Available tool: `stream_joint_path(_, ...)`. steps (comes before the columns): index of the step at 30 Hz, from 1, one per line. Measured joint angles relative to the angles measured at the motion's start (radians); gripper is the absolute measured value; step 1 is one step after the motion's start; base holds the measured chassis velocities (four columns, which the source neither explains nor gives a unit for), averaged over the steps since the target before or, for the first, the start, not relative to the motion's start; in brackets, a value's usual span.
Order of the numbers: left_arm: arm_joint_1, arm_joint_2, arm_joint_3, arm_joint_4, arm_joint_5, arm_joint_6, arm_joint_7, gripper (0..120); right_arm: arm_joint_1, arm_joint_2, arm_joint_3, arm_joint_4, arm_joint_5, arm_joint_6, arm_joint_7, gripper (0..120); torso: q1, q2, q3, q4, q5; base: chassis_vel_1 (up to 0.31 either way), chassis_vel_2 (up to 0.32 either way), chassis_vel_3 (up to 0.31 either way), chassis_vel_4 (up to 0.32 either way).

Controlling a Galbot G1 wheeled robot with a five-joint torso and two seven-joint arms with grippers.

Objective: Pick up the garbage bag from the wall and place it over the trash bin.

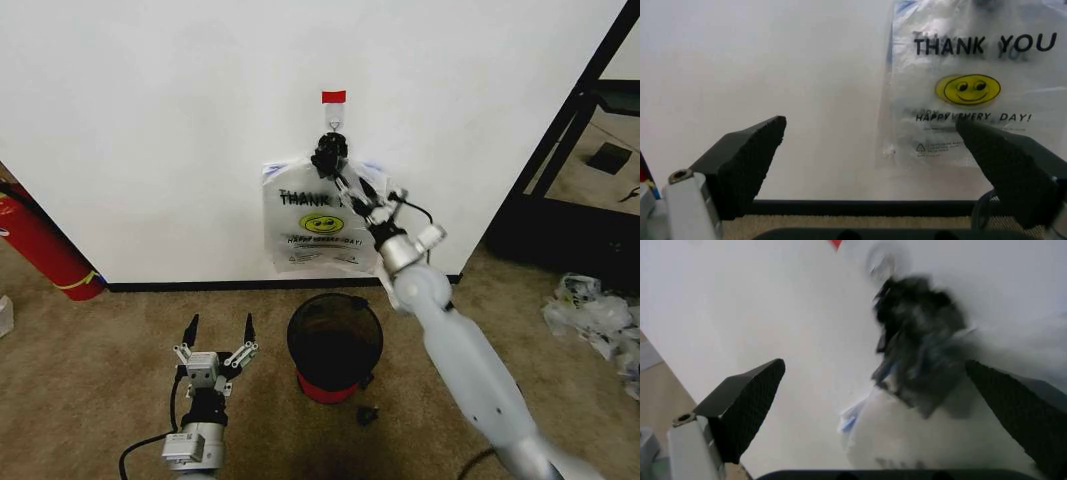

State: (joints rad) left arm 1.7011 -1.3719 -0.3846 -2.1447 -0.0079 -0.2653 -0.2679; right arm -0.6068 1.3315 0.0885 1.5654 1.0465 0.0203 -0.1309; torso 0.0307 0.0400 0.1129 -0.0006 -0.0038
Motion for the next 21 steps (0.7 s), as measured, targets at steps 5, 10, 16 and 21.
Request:
stream_joint_path(5, -0.002, -0.003, -0.002, -0.002, -0.001, 0.0, -0.001, 100, 0.029, 0.031, -0.017, -0.039, 0.011, -0.007, 0.009, 100, 0.0, 0.0, 0.0, -0.0002, 0.0, 0.0, 0.0, 0.0, 0.0)
stream_joint_path(10, -0.004, -0.002, -0.004, -0.006, -0.003, 0.0, -0.001, 100, 0.041, 0.052, -0.019, -0.06, 0.016, -0.011, 0.024, 87, 0.0, 0.0, 0.0, -0.0002, 0.0001, 0.0, 0.0, 0.0, 0.0)
stream_joint_path(16, -0.004, 0.004, -0.005, -0.008, -0.005, 0.0, -0.002, 100, 0.047, 0.063, -0.015, -0.059, 0.025, -0.017, 0.037, 66, 0.0, 0.0, 0.0, -0.0002, 0.0001, 0.0, 0.0, 0.0, 0.0)
stream_joint_path(21, -0.003, 0.005, -0.002, -0.014, -0.005, 0.0, -0.002, 100, 0.043, 0.066, -0.01, -0.047, 0.023, -0.018, 0.063, 45, 0.0, 0.0, 0.0, -0.0002, 0.0002, 0.0, 0.0, 0.0, 0.0)
